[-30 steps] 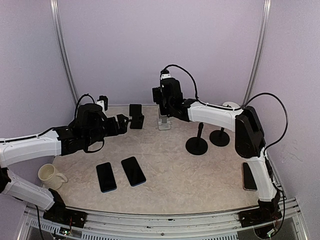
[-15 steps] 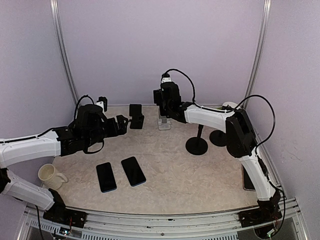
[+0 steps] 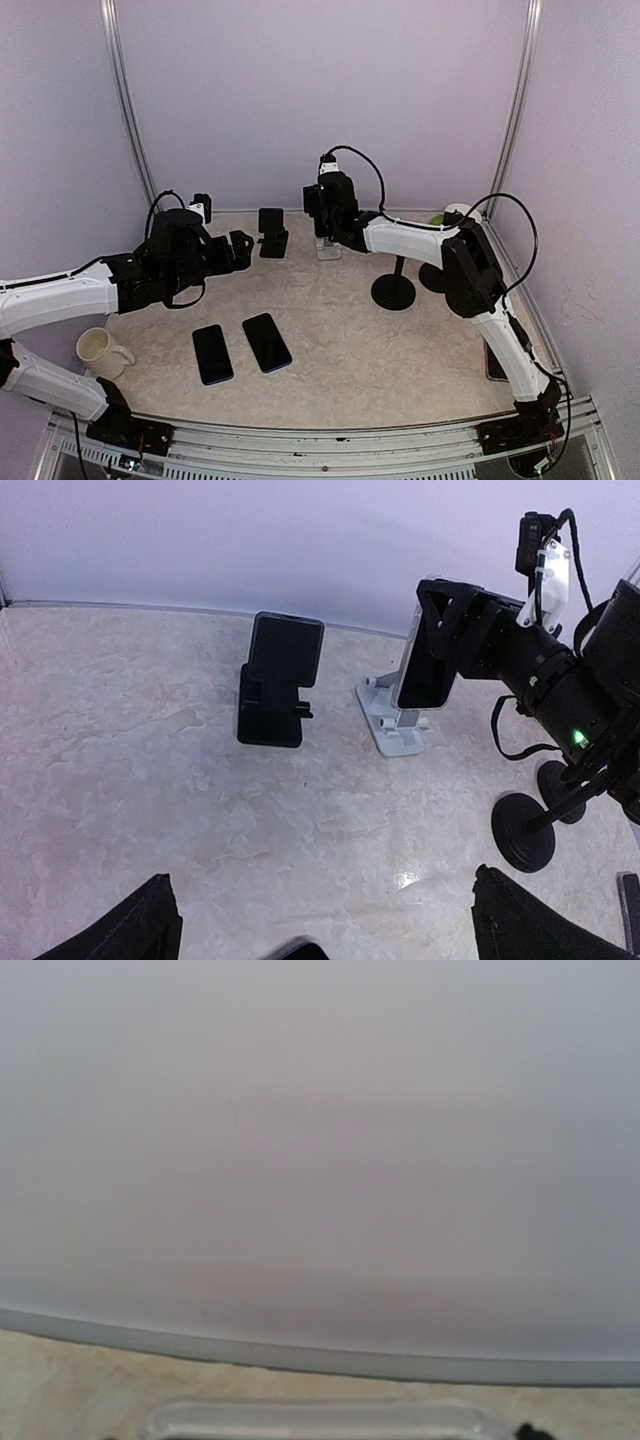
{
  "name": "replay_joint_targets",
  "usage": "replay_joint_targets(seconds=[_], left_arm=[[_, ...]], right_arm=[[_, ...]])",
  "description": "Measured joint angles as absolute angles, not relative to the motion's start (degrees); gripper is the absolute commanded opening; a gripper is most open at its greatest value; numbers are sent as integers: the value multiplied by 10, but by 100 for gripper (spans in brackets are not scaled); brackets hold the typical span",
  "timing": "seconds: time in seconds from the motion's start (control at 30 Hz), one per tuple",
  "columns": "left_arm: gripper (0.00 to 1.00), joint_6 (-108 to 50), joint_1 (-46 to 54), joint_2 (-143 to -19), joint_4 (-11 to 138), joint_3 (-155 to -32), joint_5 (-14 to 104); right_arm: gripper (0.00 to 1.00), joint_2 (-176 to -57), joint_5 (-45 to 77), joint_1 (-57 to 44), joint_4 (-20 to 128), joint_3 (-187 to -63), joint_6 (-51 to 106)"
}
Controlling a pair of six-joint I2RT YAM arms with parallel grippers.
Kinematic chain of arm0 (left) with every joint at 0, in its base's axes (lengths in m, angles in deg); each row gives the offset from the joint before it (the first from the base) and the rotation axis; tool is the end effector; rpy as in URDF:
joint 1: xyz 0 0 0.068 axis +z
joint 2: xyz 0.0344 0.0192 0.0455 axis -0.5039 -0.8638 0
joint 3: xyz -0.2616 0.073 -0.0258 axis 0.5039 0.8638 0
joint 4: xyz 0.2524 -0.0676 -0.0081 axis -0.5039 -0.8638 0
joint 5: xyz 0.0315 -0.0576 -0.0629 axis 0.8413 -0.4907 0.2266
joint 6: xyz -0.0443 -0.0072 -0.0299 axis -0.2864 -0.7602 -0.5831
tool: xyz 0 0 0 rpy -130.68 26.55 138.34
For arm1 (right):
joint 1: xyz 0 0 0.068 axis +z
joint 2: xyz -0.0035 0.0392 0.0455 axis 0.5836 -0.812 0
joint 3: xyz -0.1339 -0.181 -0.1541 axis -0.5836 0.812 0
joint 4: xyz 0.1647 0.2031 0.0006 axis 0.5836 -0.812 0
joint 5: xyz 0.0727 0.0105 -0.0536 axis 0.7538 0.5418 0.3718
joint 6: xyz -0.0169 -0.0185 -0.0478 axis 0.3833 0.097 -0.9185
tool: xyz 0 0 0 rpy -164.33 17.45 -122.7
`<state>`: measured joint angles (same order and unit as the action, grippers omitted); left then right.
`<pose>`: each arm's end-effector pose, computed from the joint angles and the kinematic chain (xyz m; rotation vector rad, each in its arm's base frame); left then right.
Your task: Place the phone on the phone stand
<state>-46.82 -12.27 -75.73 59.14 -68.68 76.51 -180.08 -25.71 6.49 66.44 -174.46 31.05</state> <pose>0.2132 -0.1764 0.2780 -0.0368 1.9896 -0.4144 0.4494 0.3804 0.2300 -0.0264 1.6802 0.1850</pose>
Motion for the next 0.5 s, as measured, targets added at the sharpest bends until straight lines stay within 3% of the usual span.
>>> replay_joint_targets(seconds=[0.5], left_arm=[[99,-468,-123,-757,590,-684,772]], right_arm=[[45,-1803,-253,64,666,-1745,322]])
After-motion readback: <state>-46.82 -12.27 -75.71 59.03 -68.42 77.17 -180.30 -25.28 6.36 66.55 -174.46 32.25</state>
